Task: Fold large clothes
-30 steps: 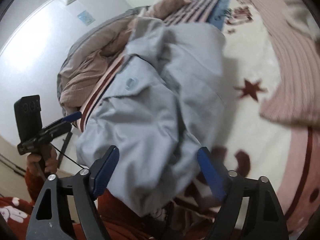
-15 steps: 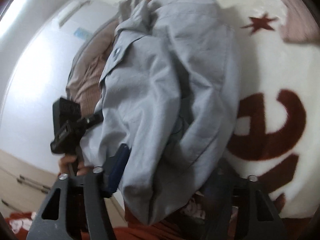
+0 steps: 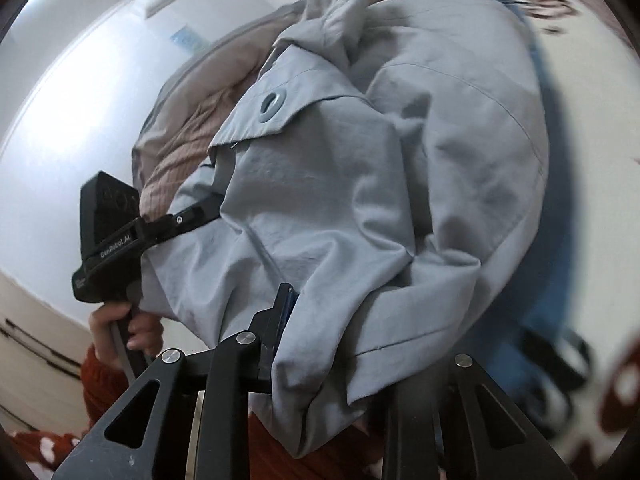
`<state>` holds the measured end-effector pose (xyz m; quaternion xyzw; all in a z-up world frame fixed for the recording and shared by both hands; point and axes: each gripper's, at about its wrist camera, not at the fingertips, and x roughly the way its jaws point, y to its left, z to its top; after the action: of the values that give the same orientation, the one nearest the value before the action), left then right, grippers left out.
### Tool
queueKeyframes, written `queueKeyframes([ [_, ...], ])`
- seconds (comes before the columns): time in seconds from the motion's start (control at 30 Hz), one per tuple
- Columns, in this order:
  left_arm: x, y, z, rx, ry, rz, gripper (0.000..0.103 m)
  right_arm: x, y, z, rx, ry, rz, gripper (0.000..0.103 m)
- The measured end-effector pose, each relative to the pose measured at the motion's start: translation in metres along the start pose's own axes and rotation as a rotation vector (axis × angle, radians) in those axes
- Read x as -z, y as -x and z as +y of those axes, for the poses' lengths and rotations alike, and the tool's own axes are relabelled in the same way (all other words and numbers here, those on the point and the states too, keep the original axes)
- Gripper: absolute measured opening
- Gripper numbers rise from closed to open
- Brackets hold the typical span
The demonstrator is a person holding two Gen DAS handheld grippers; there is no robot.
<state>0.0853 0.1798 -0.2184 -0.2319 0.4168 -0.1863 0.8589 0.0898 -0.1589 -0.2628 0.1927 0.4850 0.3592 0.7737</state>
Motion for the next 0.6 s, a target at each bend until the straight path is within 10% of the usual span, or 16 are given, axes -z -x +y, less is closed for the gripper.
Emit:
queueKeyframes([
  [0.6, -0.045, 0.134, 0.196, -0.324, 0.175, -0.152, 0.040, -0.062, -0.209, 0.145, -0.076, 0.245, 0.141, 0.019],
])
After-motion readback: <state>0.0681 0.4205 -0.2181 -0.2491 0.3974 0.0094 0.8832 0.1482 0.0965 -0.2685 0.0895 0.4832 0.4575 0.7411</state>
